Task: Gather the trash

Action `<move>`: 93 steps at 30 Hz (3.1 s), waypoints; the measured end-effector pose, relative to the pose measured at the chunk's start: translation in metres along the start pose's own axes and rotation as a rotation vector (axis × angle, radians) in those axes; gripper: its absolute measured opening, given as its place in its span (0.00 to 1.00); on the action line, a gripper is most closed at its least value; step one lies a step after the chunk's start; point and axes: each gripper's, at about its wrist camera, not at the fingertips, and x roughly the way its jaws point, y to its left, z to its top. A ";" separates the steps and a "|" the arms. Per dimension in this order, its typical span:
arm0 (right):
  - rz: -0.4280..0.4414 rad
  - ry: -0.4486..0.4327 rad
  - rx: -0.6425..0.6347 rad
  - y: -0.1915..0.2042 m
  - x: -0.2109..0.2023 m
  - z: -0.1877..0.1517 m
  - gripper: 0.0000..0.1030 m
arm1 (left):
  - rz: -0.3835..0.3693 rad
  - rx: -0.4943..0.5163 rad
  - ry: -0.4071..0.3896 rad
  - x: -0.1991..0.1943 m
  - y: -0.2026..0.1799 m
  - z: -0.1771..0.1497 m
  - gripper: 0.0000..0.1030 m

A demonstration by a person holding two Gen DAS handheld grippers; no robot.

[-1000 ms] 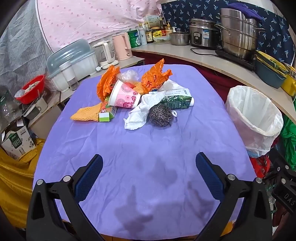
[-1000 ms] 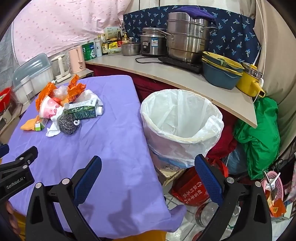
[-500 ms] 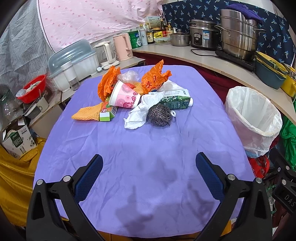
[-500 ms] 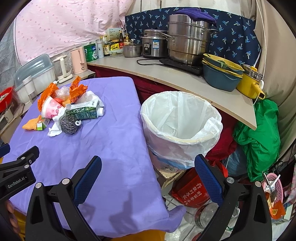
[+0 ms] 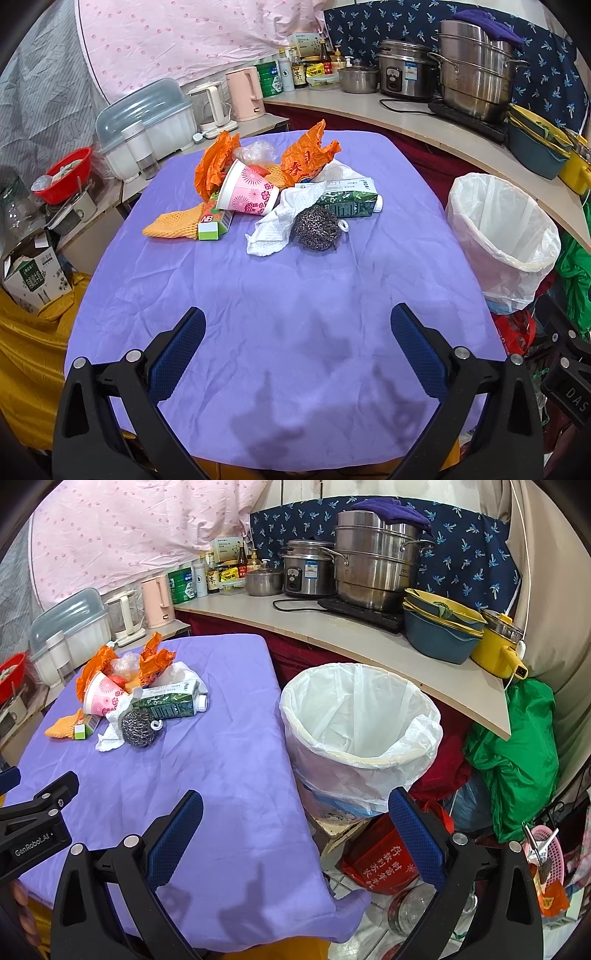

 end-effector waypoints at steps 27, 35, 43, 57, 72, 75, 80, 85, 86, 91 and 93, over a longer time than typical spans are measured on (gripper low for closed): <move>0.006 0.004 0.002 0.001 0.002 0.000 0.93 | -0.002 -0.004 0.000 0.001 -0.001 0.000 0.93; 0.006 0.005 0.002 0.001 0.002 0.000 0.93 | -0.003 -0.006 0.001 0.000 -0.001 0.000 0.93; 0.006 0.005 0.002 0.001 0.002 0.000 0.93 | -0.003 -0.007 0.001 0.000 -0.001 0.000 0.93; 0.007 0.003 0.003 0.001 0.003 0.001 0.93 | -0.004 -0.006 0.000 0.000 -0.001 0.000 0.93; 0.008 0.007 0.001 0.003 0.007 0.001 0.93 | -0.014 -0.007 0.001 0.001 -0.004 0.004 0.93; 0.003 0.012 0.002 0.003 0.010 0.003 0.93 | -0.022 -0.009 0.002 0.004 -0.004 0.008 0.93; -0.004 0.018 0.005 0.004 0.015 0.004 0.93 | -0.041 -0.018 0.005 0.012 0.001 0.012 0.93; -0.013 0.039 0.009 0.010 0.031 0.007 0.93 | -0.041 -0.019 0.005 0.026 0.008 0.017 0.93; -0.012 0.041 0.010 0.012 0.034 0.008 0.93 | -0.044 -0.021 0.007 0.030 0.011 0.018 0.93; -0.005 0.044 0.004 0.027 0.048 0.016 0.93 | -0.046 -0.039 0.023 0.052 0.027 0.027 0.93; -0.006 0.042 -0.006 0.036 0.055 0.020 0.93 | -0.045 -0.049 0.023 0.063 0.033 0.034 0.93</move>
